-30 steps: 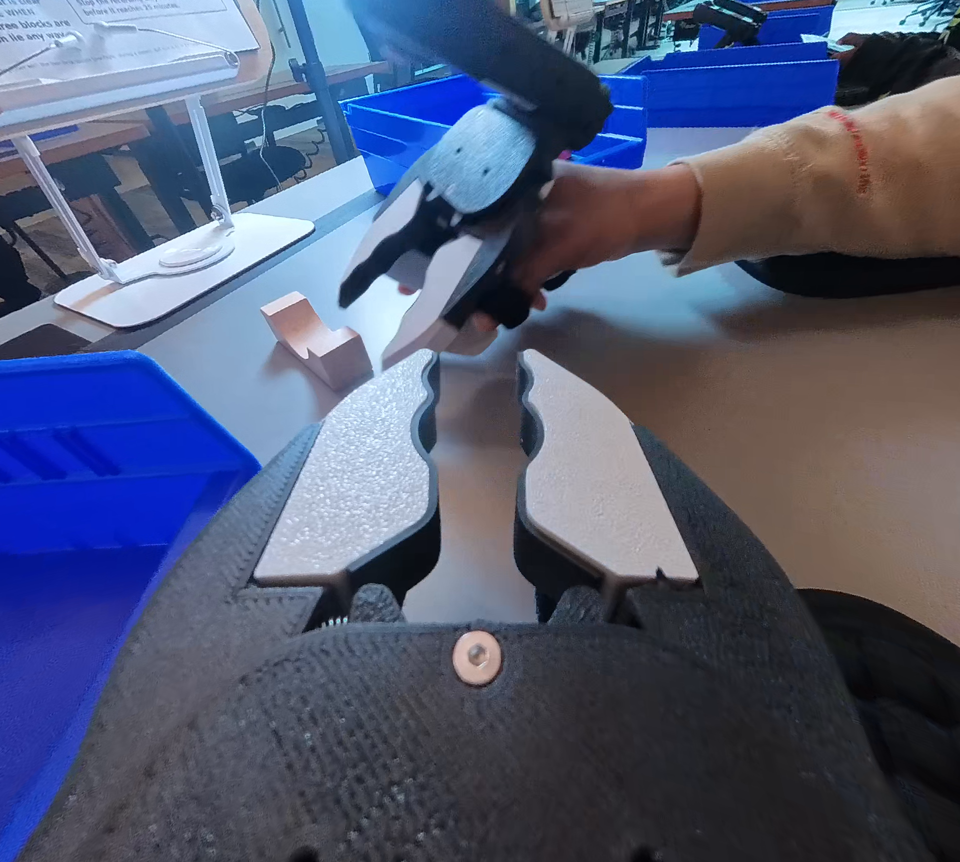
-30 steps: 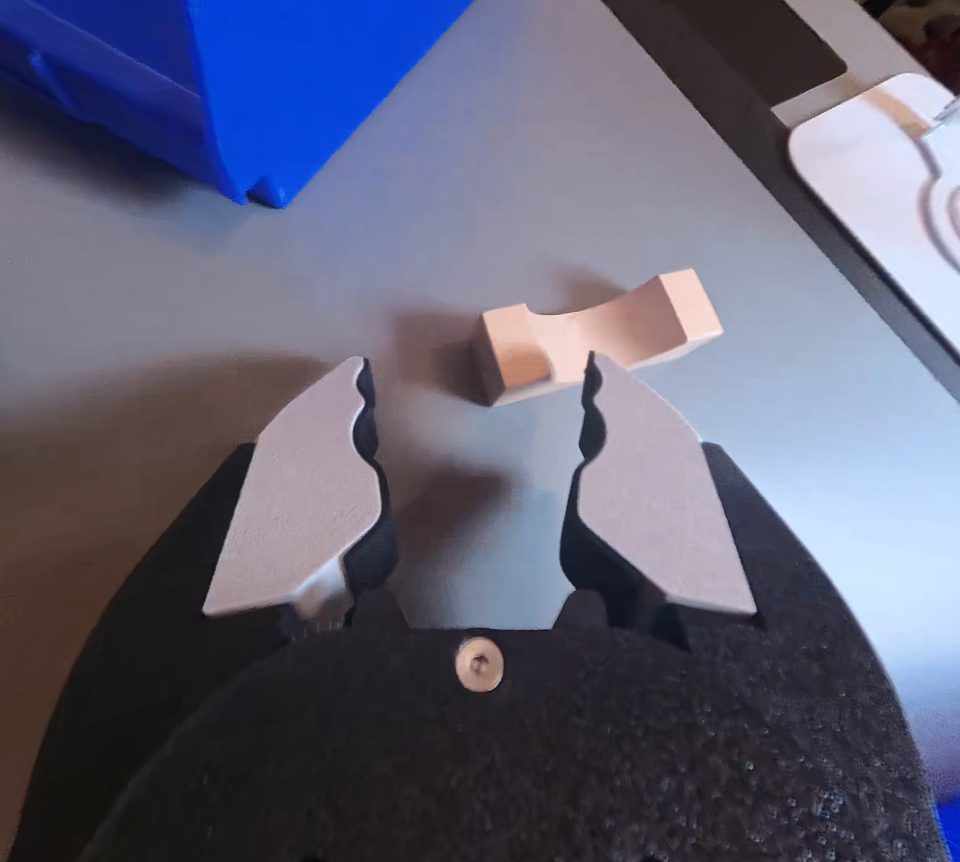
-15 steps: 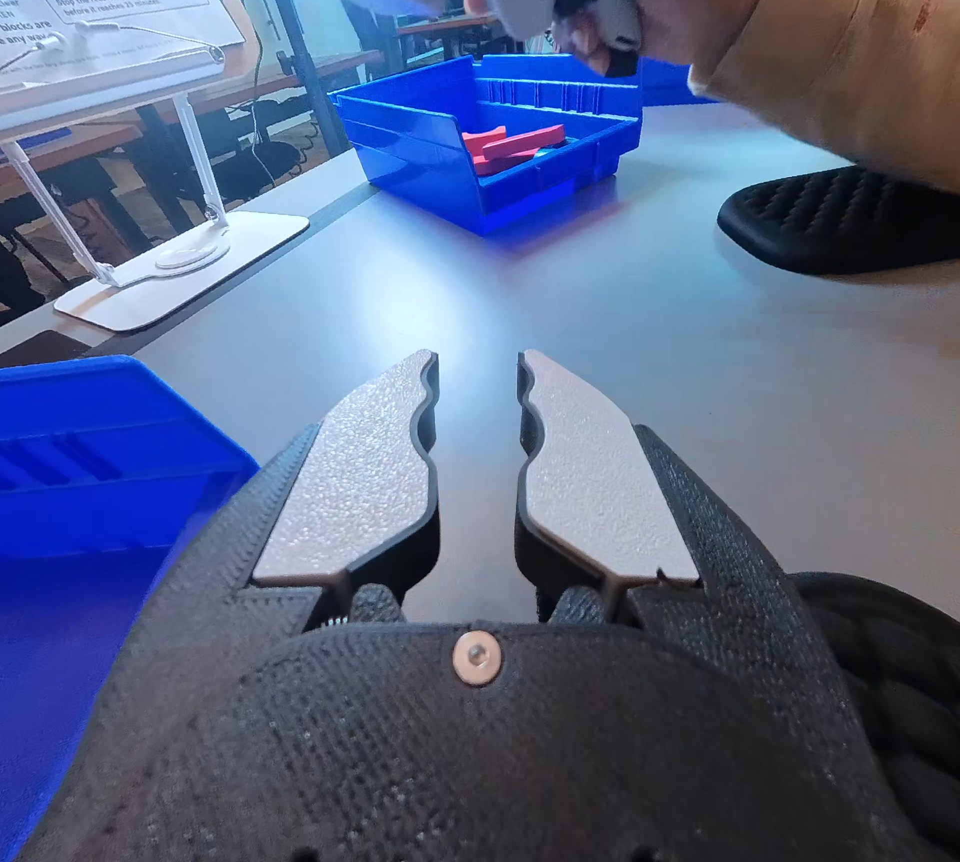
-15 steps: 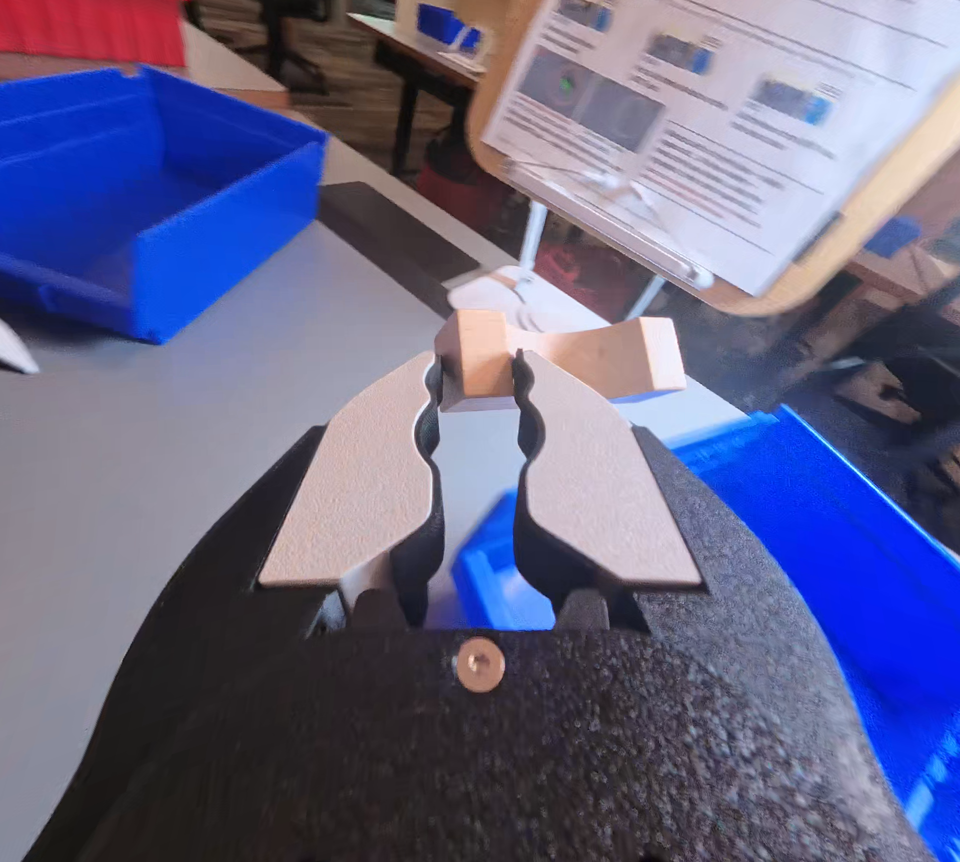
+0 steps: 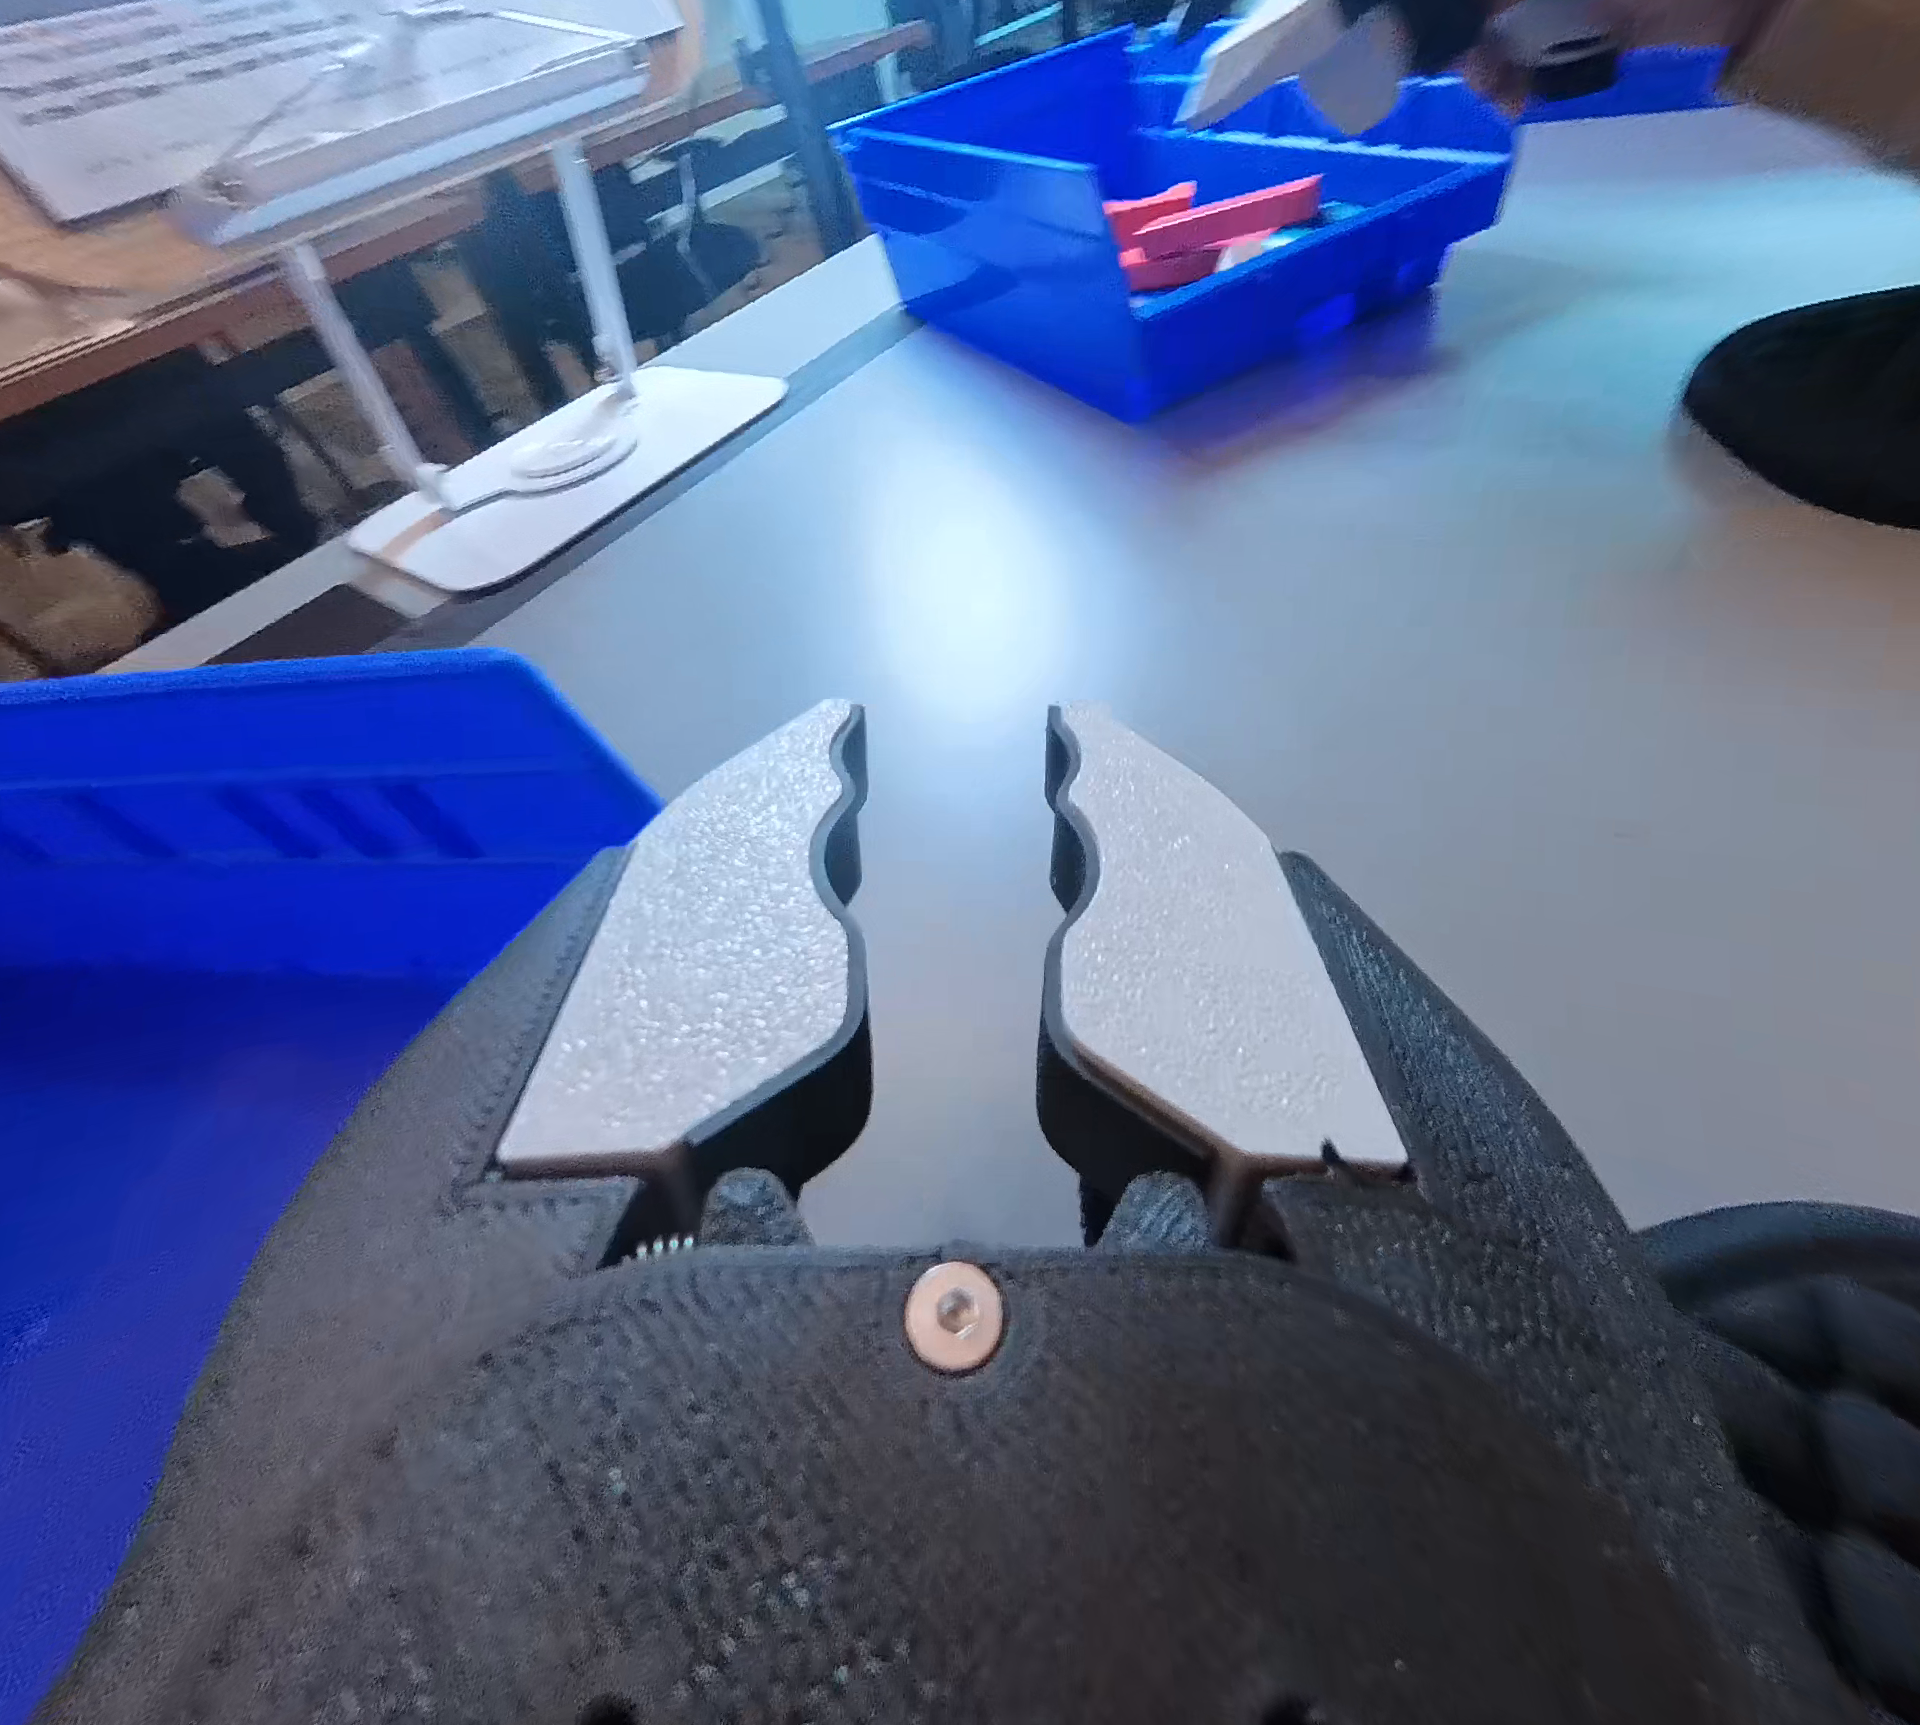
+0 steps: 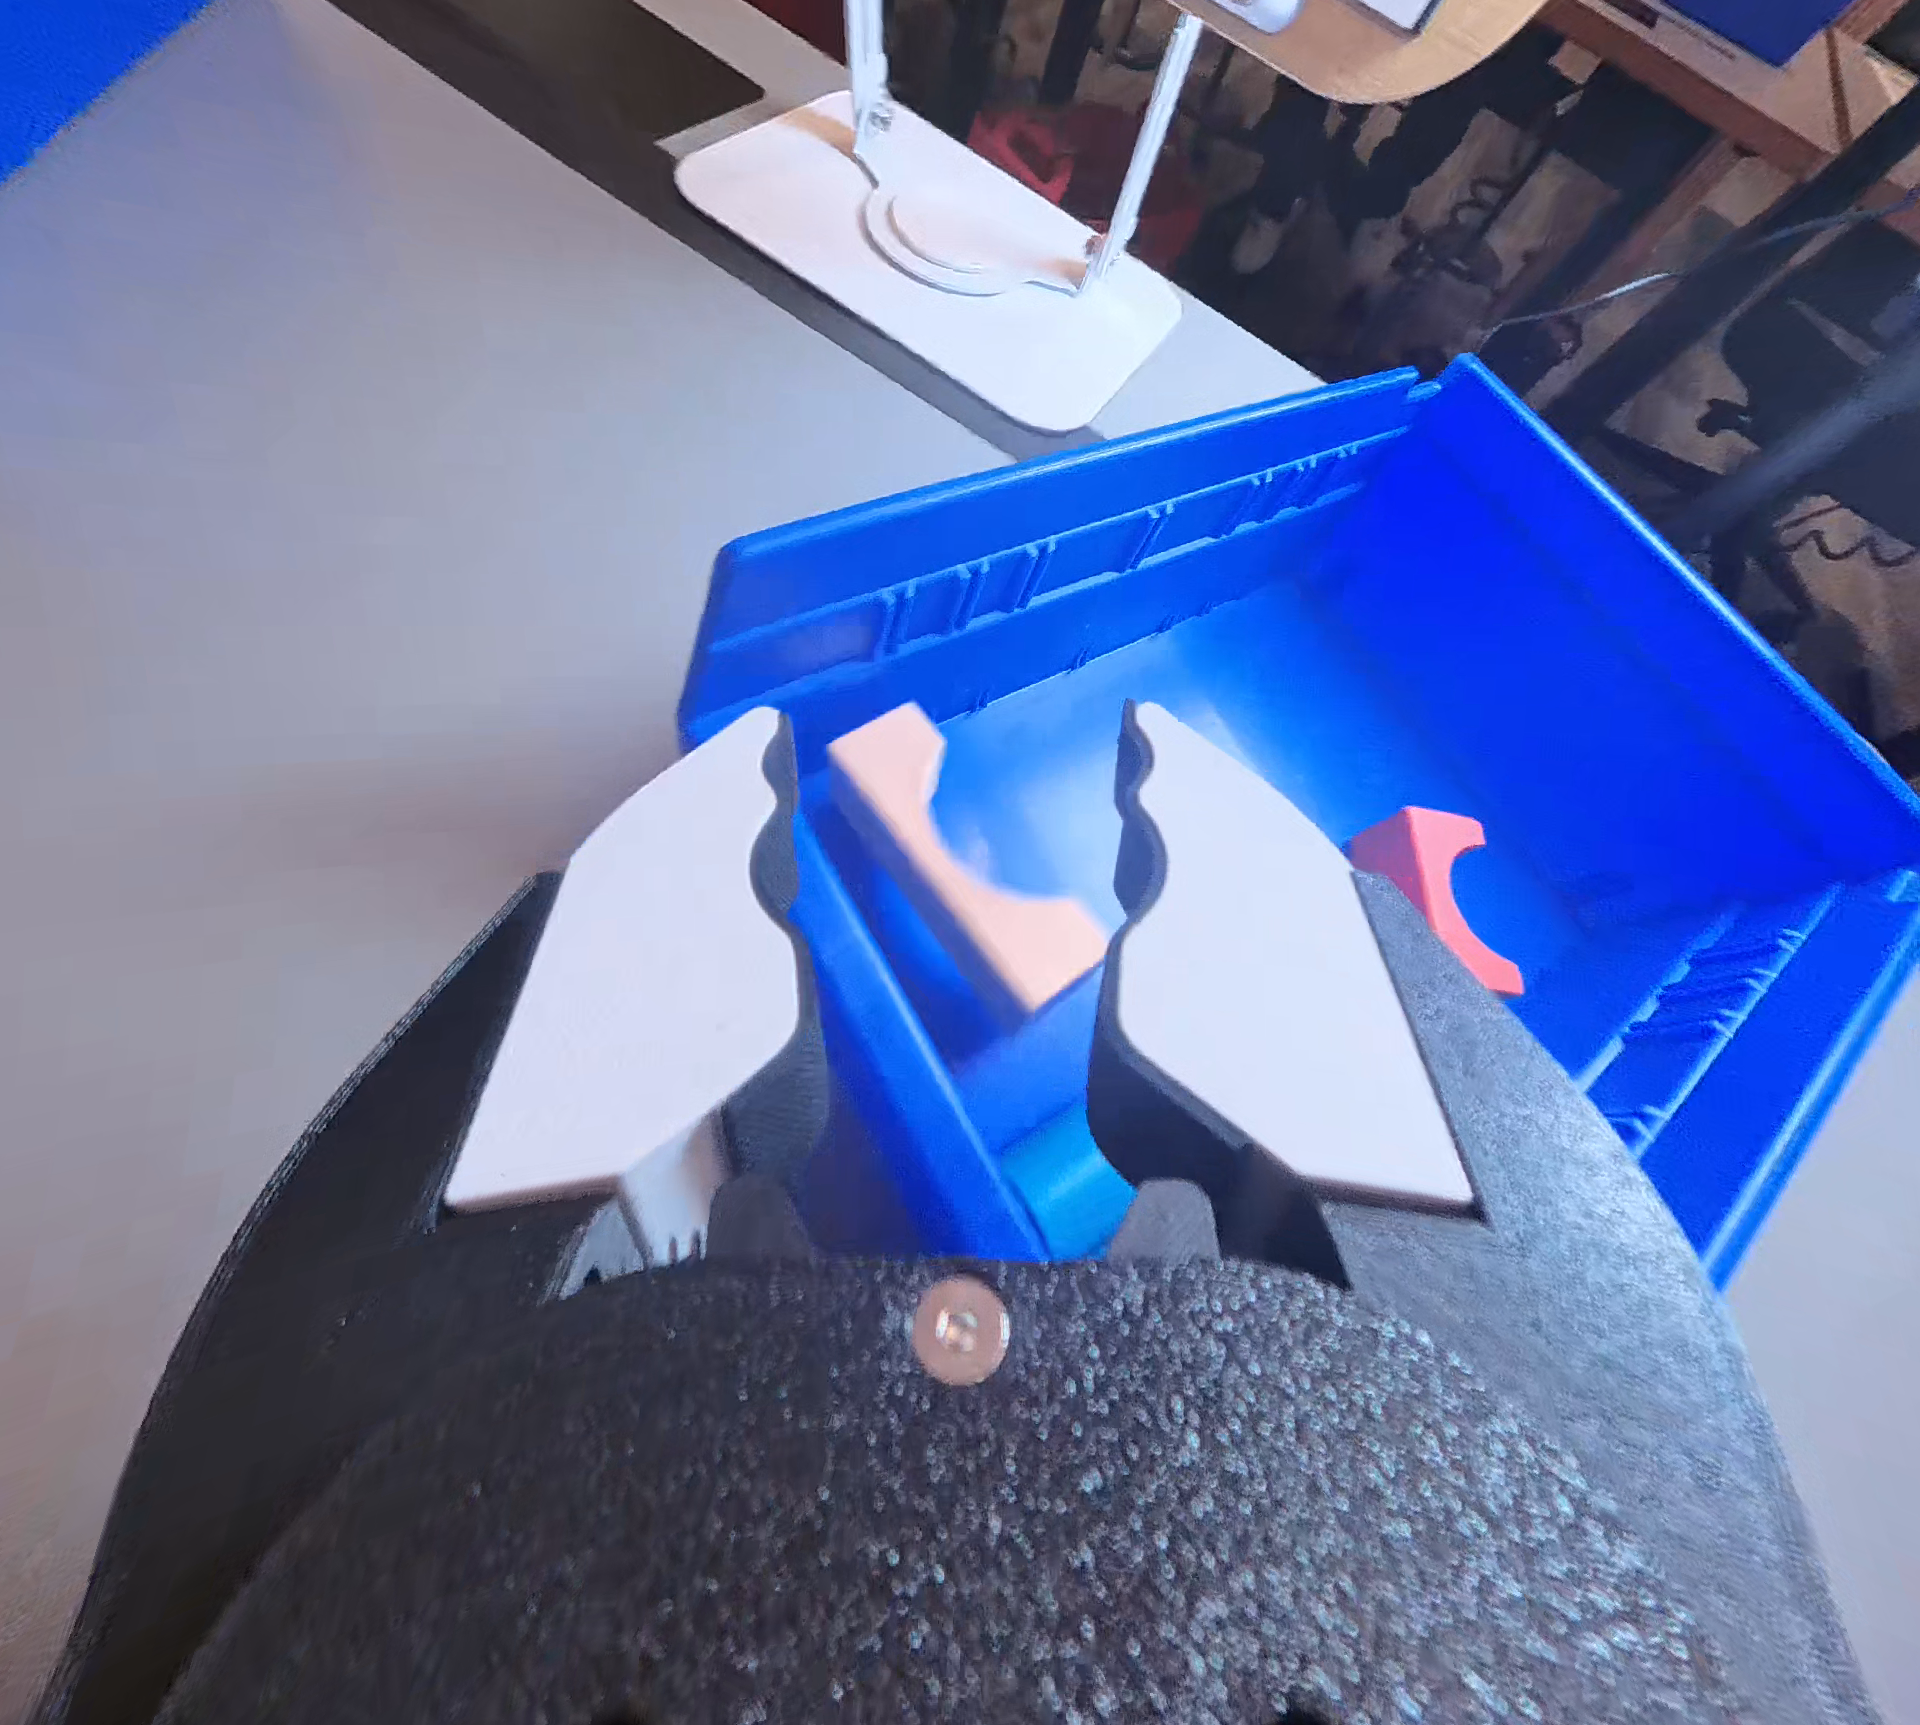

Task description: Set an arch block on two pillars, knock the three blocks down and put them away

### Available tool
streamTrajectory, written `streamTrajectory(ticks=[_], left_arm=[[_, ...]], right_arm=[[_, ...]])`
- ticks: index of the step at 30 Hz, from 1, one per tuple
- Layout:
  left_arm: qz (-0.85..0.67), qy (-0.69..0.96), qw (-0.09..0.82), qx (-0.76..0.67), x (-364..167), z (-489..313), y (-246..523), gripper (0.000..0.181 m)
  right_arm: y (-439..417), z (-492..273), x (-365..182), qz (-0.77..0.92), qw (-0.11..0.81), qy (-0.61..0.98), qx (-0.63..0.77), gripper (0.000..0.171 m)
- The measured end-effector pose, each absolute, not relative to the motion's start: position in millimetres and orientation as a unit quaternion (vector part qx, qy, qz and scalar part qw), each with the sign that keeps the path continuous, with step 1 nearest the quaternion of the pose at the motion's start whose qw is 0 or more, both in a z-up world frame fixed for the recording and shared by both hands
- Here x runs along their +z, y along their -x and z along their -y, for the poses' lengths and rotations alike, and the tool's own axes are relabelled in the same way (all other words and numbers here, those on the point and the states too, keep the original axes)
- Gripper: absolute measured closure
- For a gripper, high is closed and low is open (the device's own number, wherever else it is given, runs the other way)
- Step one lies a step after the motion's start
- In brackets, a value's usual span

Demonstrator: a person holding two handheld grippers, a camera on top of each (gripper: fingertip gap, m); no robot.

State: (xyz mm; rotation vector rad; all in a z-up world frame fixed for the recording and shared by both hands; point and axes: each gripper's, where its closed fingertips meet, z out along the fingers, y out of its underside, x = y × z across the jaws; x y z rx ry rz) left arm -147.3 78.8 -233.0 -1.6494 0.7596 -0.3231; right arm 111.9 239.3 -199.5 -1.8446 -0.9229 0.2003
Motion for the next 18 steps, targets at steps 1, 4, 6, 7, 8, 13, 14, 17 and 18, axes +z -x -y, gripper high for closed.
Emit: streamTrajectory(ticks=[1,4,6,7,8,13,14,17,18], left_arm=[[-0.320,0.721,0.603,-0.118,-230.2,-82.6,156.9,0.146],[-0.320,0.776,0.544,-0.005,-240.7,-95.8,198.9,0.125],[-0.316,0.823,0.467,0.065,-262.1,-99.2,231.4,0.107],[-0.308,0.841,0.435,0.093,-272.2,-100.2,246.5,0.102],[-0.304,0.852,0.409,0.121,-281.0,-101.0,260.2,0.101],[-0.346,0.854,0.347,0.174,-300.1,-101.9,266.9,0.143],[-0.352,0.851,0.344,0.183,-300.0,-103.9,263.8,0.144],[-0.387,0.833,0.354,0.175,-299.8,-108.2,241.4,0.144],[-0.403,0.827,0.357,0.165,-299.9,-108.4,228.6,0.144]], right_arm=[[-113.2,-230.8,-200.5,0.395,0.501,0.765,0.090,0.110],[-123.1,-207.8,-220.6,0.436,0.454,0.772,0.085,0.104],[-134.4,-199.8,-239.6,0.459,0.423,0.779,0.057,0.103],[-140.5,-198.2,-246.9,0.467,0.413,0.781,0.037,0.102],[-145.7,-197.0,-252.4,0.475,0.404,0.782,0.019,0.102],[-154.0,-190.7,-266.5,0.509,0.366,0.779,-0.018,0.103],[-154.9,-192.0,-270.2,0.519,0.357,0.776,-0.031,0.104],[-159.9,-201.5,-284.1,0.540,0.326,0.772,-0.076,0.114],[-162.3,-205.0,-288.7,0.543,0.317,0.772,-0.088,0.122]])
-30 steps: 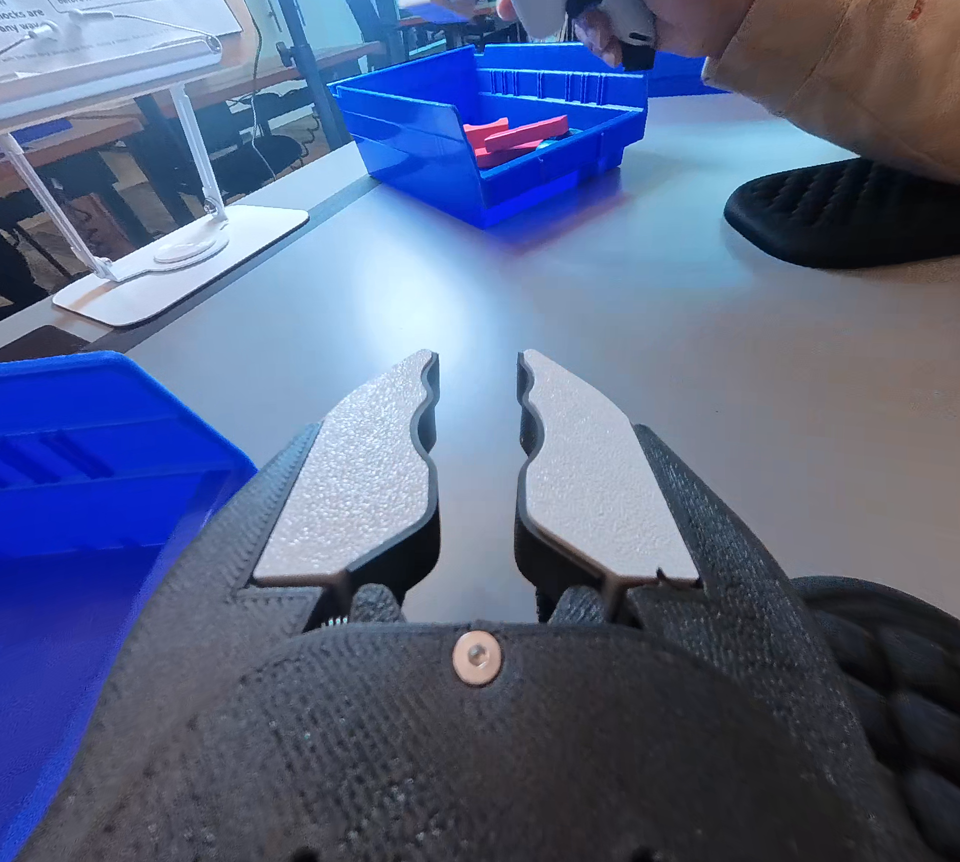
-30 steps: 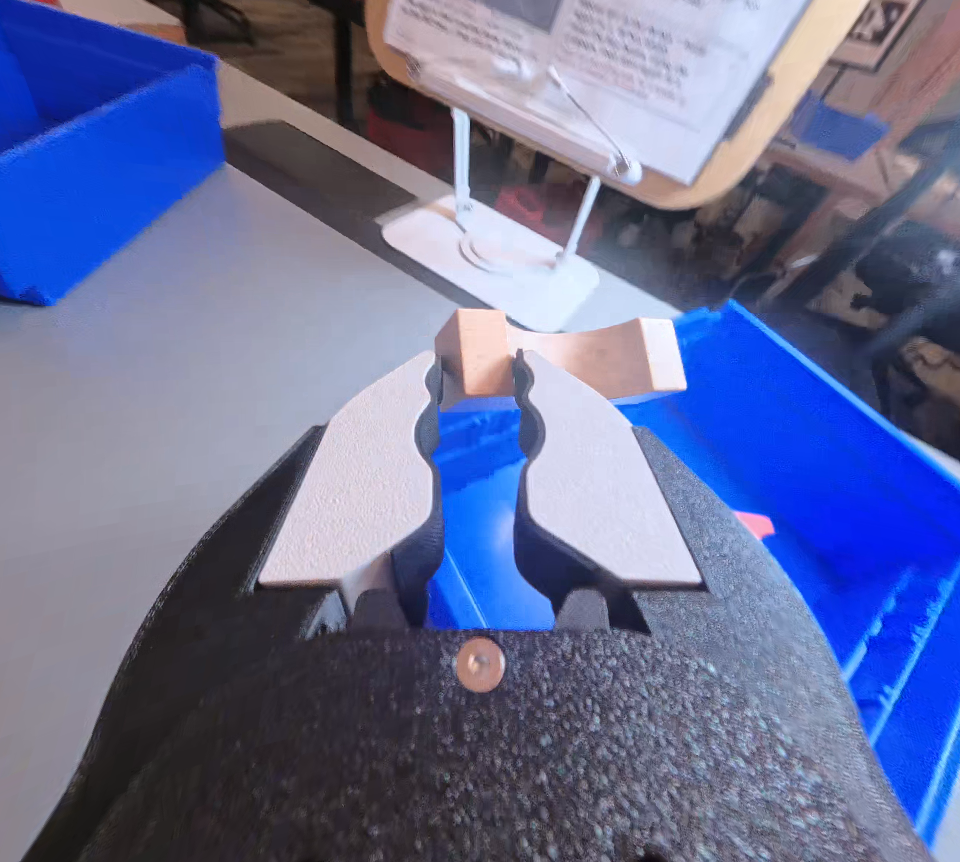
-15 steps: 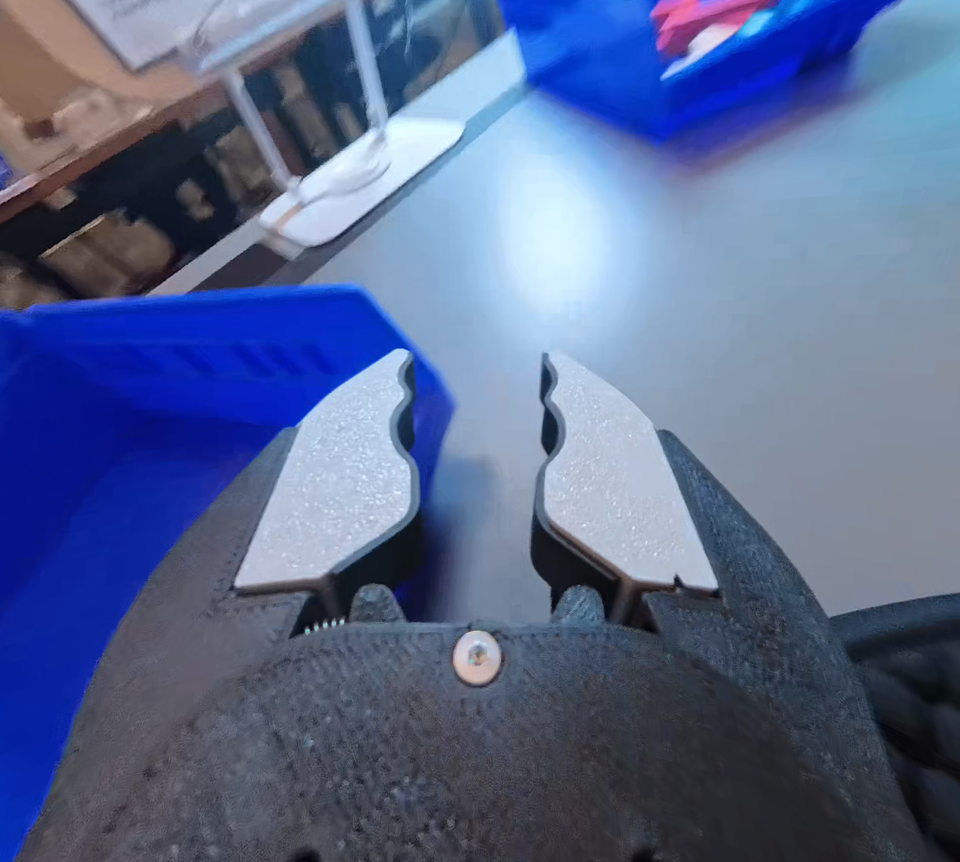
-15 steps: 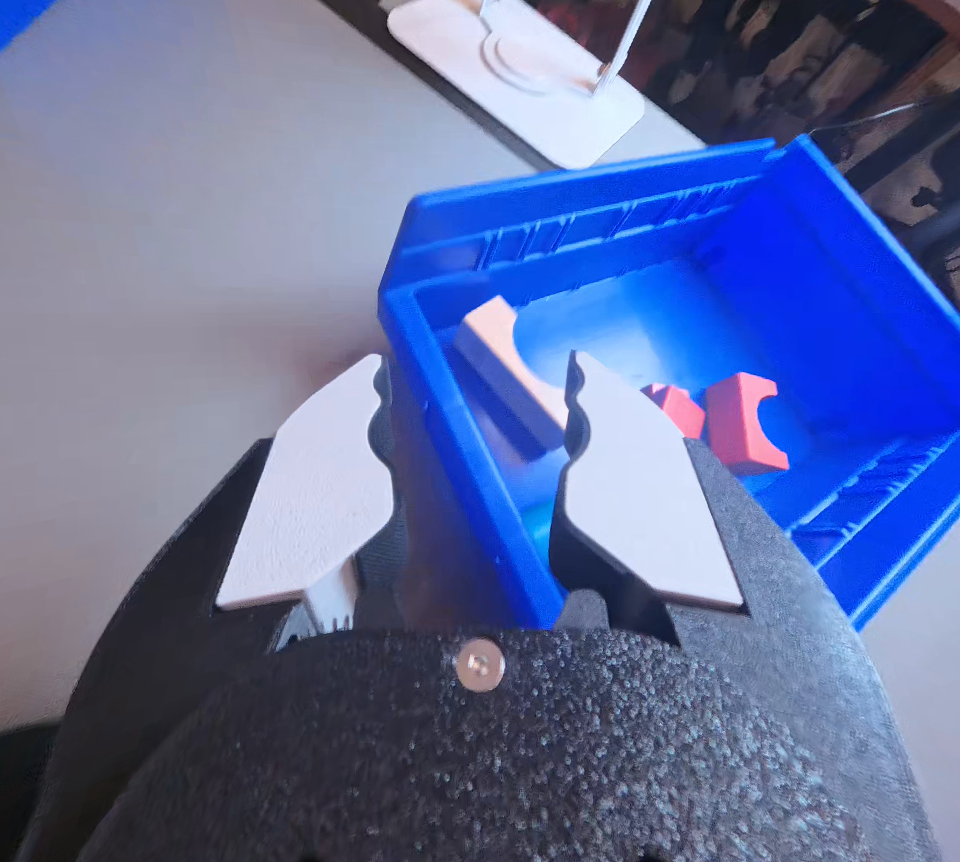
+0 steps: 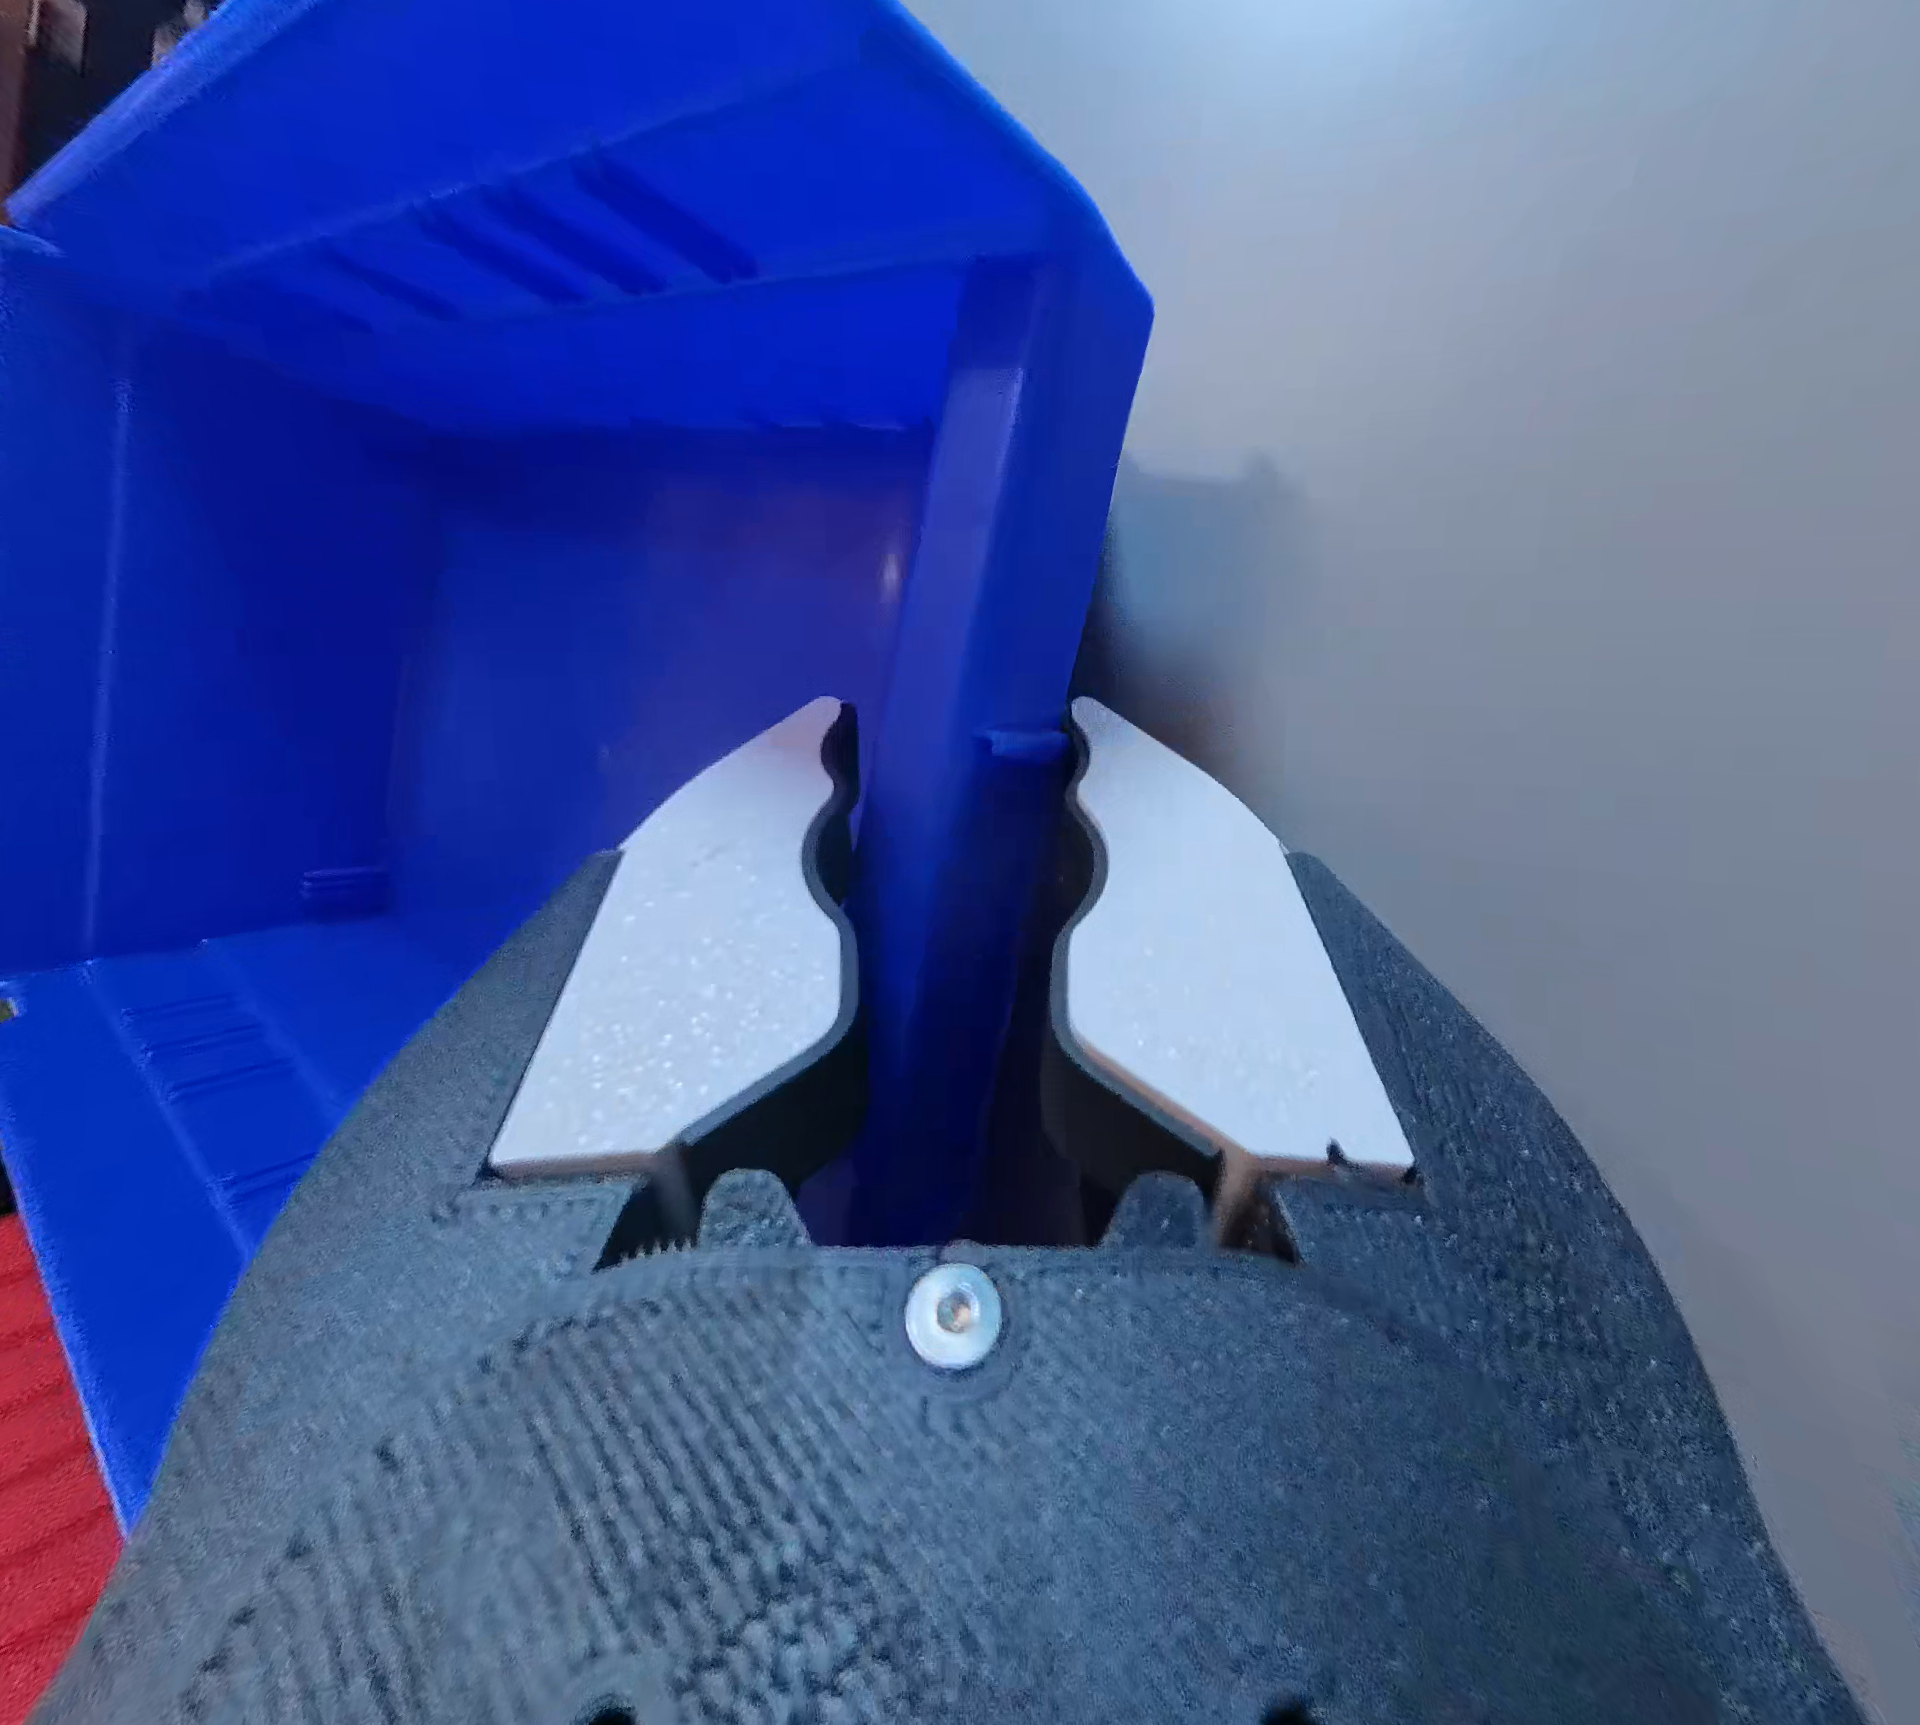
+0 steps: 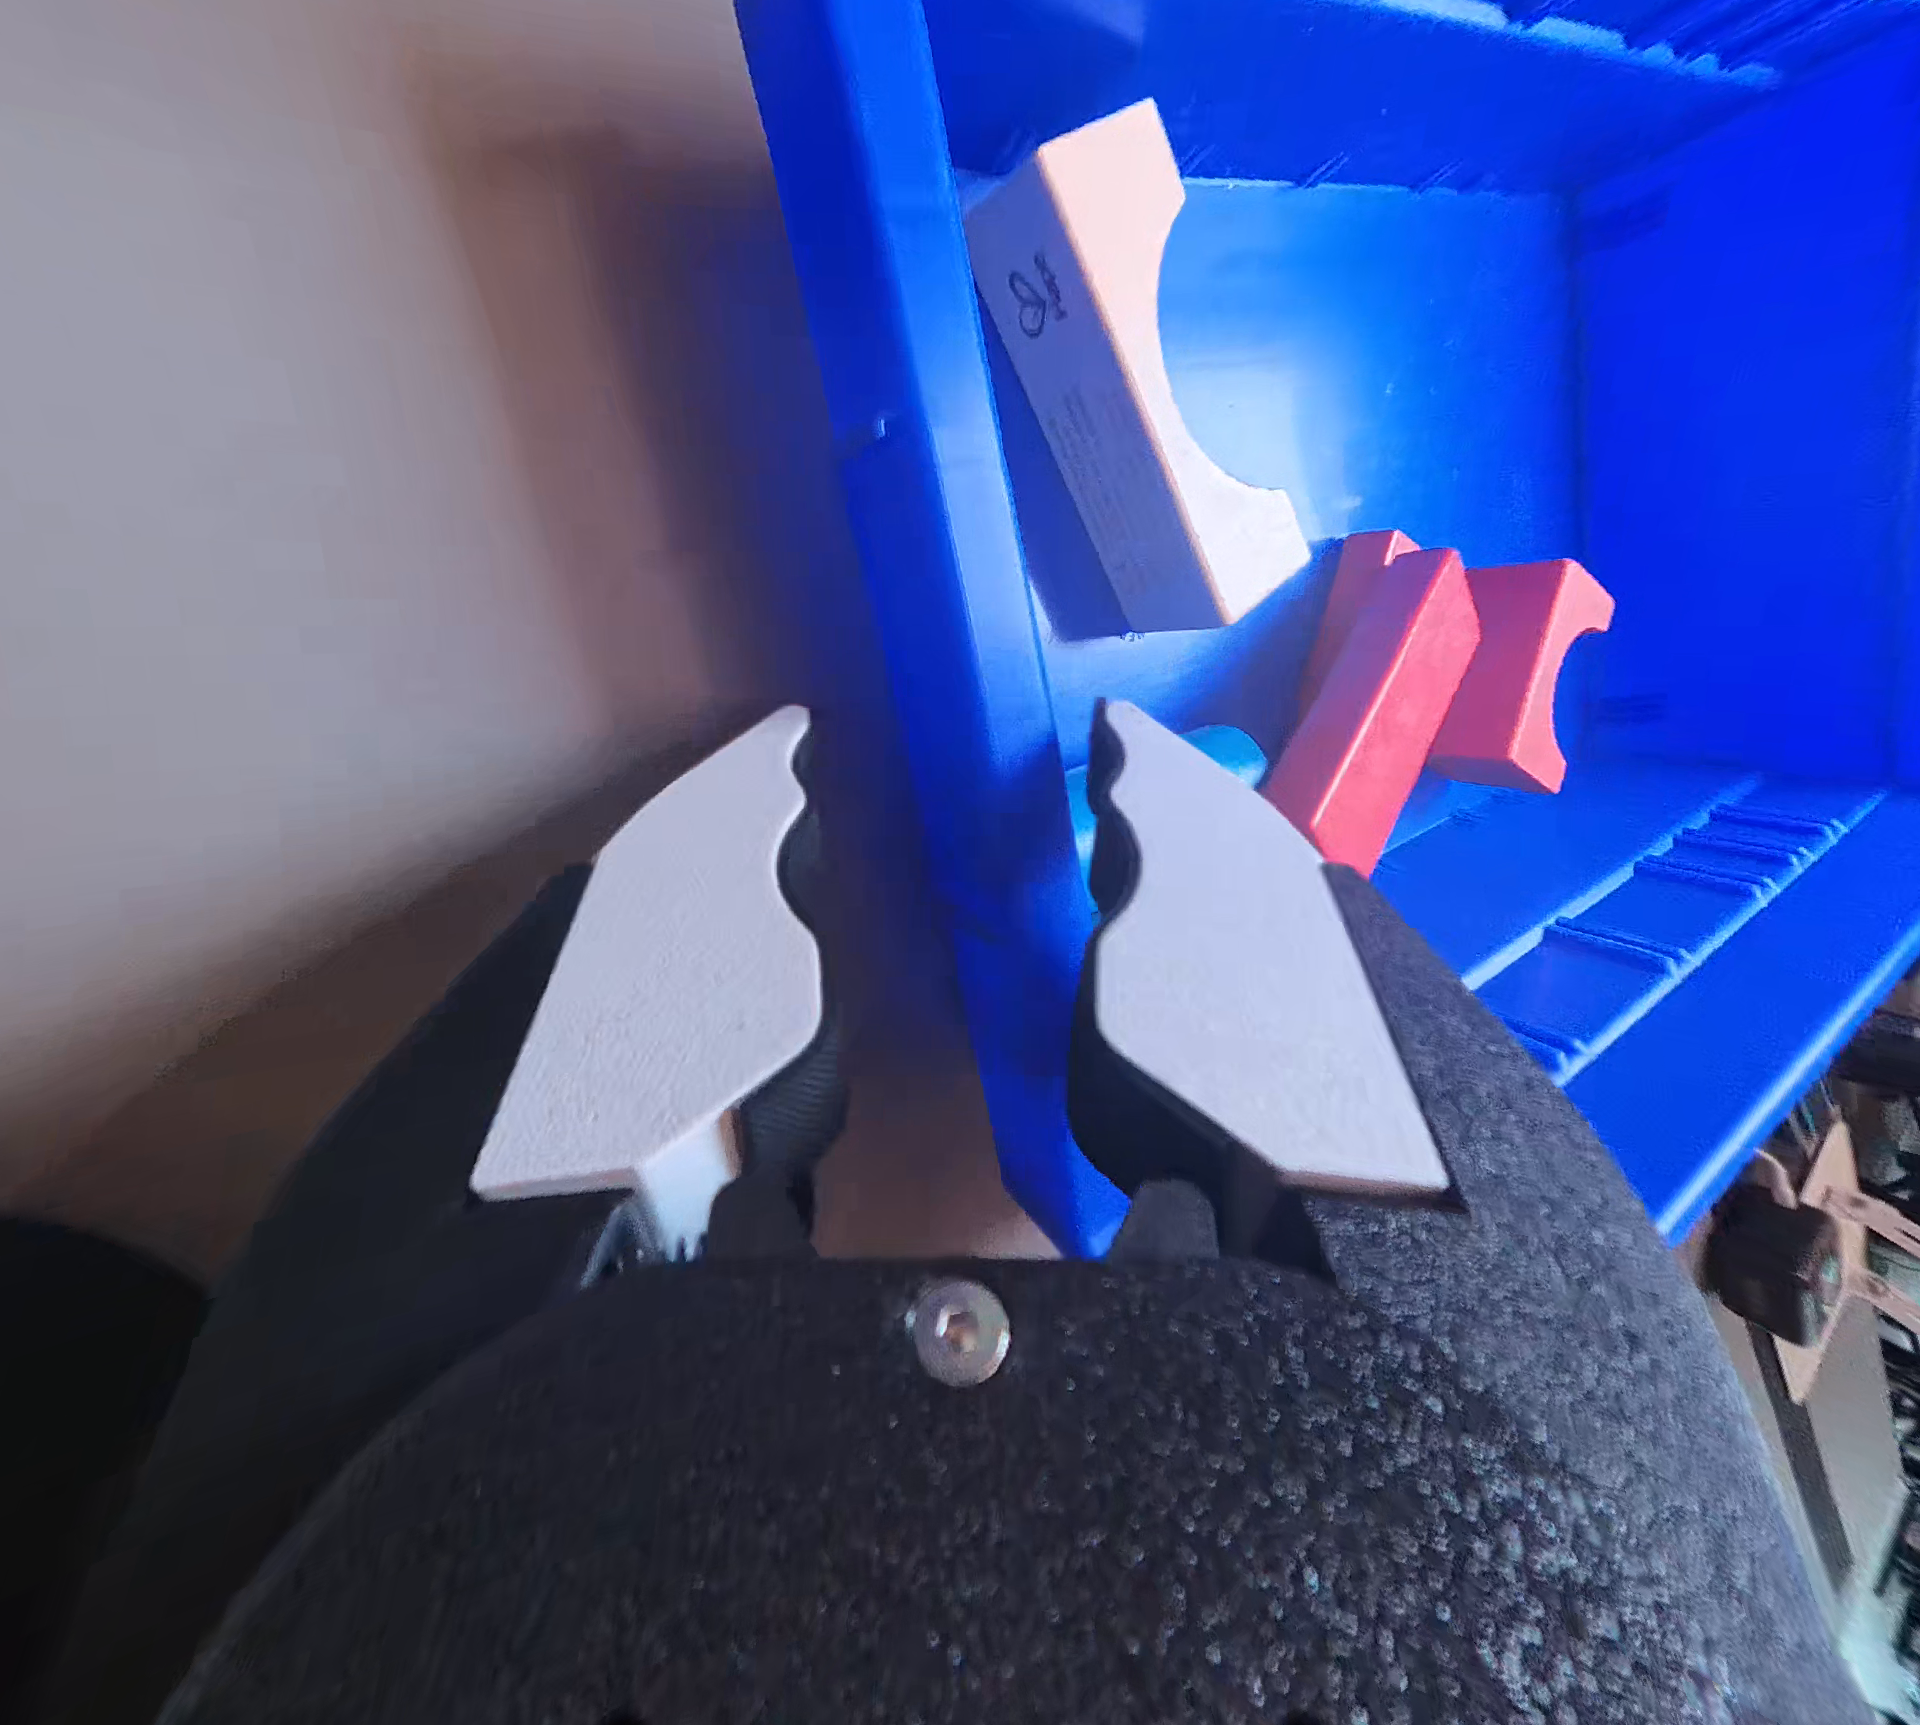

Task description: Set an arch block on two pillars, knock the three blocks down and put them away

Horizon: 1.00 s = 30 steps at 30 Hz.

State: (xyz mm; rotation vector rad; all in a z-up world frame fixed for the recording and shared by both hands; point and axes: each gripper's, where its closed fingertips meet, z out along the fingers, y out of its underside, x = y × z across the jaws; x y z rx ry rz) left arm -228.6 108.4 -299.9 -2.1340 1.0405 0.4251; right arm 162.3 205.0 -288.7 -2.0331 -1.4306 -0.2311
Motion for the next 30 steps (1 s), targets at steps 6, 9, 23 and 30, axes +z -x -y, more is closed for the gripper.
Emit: streamTrajectory(ticks=[6,9,23,30], left_arm=[[-0.504,0.768,0.376,0.121,-299.7,-118.3,133.8,0.144],[-0.542,0.736,0.393,0.101,-298.4,-130.8,91.1,0.142],[-0.443,0.731,0.451,-0.258,-236.4,-60.2,4.7,0.125],[-0.400,0.790,0.414,-0.210,-267.0,-97.0,-20.4,0.129]], right_arm=[[-169.6,-196.3,-291.5,0.559,0.313,0.757,-0.124,0.138],[-164.3,-169.4,-290.8,0.577,0.330,0.737,-0.122,0.139],[-159.8,-19.1,-178.2,0.336,0.613,0.709,0.092,0.112],[-204.5,-84.9,-243.2,0.177,0.536,0.821,0.084,0.087]])
